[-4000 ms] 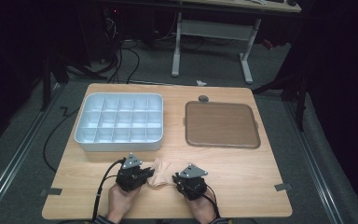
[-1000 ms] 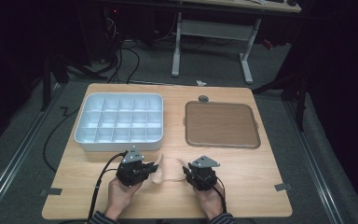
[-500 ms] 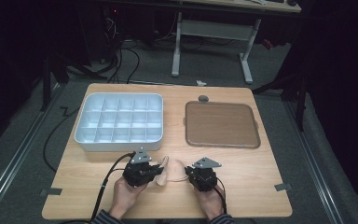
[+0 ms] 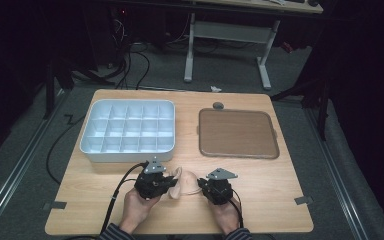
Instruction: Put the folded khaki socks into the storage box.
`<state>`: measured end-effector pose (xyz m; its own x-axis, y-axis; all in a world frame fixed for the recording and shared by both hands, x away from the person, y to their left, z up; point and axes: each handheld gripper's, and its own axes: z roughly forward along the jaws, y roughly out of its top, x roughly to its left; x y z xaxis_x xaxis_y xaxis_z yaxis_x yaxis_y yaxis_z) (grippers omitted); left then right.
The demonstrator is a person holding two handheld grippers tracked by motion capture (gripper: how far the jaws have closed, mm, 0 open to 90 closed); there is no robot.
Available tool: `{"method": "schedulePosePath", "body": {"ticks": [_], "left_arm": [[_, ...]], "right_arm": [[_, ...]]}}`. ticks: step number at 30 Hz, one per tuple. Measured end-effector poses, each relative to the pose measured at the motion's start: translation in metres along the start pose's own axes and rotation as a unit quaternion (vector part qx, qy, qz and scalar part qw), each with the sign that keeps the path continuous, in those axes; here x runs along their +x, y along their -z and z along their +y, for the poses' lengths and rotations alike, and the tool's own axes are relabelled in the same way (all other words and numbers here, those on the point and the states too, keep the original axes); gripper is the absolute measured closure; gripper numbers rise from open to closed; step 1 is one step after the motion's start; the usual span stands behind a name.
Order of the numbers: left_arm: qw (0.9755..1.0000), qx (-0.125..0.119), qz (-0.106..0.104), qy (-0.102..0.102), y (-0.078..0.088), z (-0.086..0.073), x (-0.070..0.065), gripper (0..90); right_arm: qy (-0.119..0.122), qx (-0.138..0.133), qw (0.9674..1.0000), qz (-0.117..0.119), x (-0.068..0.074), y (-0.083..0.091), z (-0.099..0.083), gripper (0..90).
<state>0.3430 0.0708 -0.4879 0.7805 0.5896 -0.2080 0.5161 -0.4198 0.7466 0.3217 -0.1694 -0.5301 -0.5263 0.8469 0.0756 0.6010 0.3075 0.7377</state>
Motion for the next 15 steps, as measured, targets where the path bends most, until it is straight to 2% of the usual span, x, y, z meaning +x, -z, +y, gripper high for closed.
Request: {"method": "schedulePosePath", "body": {"ticks": [4,6,10,15], "left_arm": [[1.0000,-0.005,-0.002,-0.003,-0.003,0.002,-0.003,83.2],[1.0000,-0.001,0.000,-0.010,-0.006,0.003,-0.004,83.2],[1.0000,0.000,0.000,-0.004,-0.008,0.004,-0.003,83.1],[1.0000,-0.006,0.001,-0.001,-0.007,0.005,-0.003,83.0]], "right_arm": [[-0.001,0.000,1.0000,0.000,0.001,0.000,0.000,86.2],[0.002,-0.001,1.0000,0.002,0.001,-0.001,0.000,86.2],[0.001,-0.001,1.0000,0.004,0.002,-0.001,0.001,86.3],[0.014,0.004,0.9999,0.009,0.011,-0.005,0.004,86.2]]}}
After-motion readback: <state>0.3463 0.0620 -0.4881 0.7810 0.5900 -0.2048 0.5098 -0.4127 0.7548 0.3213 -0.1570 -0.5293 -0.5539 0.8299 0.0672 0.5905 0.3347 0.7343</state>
